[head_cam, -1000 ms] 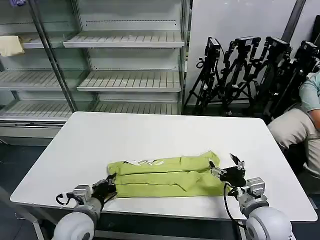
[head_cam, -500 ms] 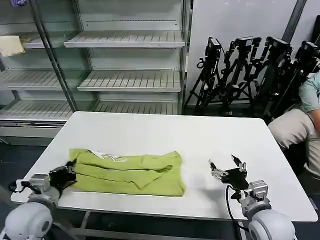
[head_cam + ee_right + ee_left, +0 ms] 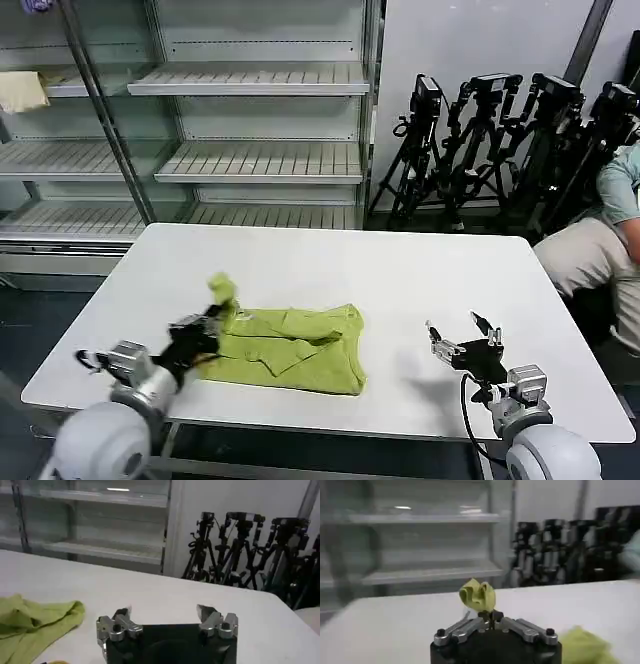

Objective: Fold and organize the clothes.

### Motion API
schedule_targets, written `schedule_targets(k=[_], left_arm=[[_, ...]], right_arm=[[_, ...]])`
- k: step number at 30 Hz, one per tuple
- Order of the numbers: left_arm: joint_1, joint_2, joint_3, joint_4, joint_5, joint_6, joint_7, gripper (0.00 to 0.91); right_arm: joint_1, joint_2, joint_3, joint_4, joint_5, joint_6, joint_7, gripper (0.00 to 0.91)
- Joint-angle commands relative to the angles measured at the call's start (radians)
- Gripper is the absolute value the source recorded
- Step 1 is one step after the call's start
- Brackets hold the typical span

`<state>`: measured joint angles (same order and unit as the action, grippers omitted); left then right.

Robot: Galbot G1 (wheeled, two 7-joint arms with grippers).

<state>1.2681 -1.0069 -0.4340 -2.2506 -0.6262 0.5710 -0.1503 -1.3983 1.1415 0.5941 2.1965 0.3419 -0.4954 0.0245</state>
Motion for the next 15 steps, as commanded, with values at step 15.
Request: schedule_targets(k=[15], left_arm=[[-0.218,-0.216,0.410,0.155,0.048,0.005,-0.026,0.010]], right_arm=[[-0.020,0.005,0.088,0.101,0.023,-0.021,-0.002,0.907]])
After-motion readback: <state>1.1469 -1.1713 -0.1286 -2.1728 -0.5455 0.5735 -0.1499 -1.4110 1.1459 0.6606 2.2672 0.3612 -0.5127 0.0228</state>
